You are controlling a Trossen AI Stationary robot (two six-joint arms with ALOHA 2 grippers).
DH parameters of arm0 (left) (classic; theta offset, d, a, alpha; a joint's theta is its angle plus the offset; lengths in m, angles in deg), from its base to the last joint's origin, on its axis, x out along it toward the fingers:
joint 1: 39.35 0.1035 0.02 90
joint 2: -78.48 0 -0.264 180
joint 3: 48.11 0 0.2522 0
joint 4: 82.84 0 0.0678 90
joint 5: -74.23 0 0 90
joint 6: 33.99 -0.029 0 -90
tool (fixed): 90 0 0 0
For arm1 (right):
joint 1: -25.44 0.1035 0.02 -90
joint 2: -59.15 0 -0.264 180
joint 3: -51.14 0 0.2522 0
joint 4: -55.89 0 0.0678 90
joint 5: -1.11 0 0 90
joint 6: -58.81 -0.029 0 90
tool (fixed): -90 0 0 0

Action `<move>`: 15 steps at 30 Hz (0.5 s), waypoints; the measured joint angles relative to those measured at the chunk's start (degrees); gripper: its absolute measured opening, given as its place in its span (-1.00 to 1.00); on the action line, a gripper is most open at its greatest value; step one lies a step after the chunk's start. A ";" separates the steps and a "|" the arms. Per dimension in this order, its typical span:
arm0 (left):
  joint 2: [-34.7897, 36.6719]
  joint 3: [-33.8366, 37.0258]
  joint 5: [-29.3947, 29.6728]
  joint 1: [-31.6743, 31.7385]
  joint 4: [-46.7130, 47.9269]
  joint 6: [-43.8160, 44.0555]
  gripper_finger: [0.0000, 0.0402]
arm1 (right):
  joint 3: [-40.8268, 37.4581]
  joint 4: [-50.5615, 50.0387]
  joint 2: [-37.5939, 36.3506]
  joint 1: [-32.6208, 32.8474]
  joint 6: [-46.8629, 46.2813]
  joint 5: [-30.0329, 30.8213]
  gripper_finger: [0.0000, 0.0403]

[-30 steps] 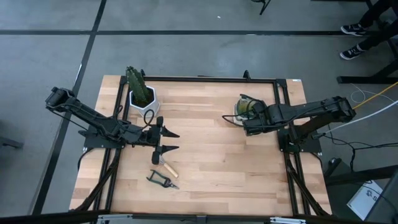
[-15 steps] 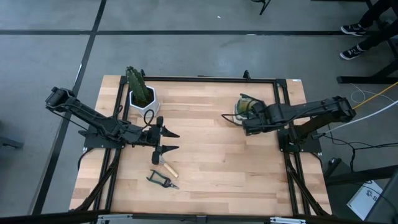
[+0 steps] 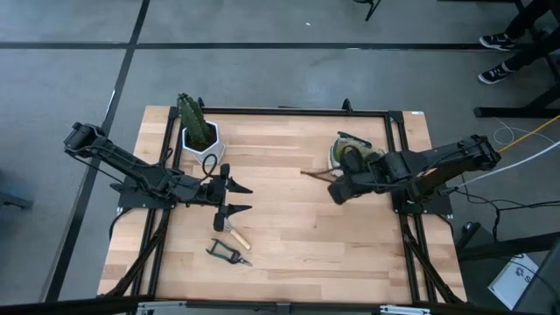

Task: Pick & Place Garden tools in Gardening bag
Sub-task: Move the gardening bag to the top center of the table

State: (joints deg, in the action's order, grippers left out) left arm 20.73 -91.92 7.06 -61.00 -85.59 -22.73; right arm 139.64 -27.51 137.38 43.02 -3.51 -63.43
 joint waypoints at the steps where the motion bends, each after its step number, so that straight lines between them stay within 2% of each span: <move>1: 0.00 0.00 0.00 0.00 0.00 0.00 0.06 | 0.00 2.13 0.33 1.05 1.72 -0.09 0.11; 6: 0.00 0.00 0.00 0.02 0.25 0.00 0.06 | 0.02 9.18 1.21 6.50 7.47 -0.69 0.09; 15: -0.02 0.04 0.00 0.02 1.90 0.00 0.06 | -0.02 11.60 2.86 16.92 7.28 -4.60 0.09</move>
State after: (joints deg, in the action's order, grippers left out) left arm 20.70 -91.87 7.06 -60.98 -83.69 -22.73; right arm 139.62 -15.91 140.24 59.93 3.77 -68.03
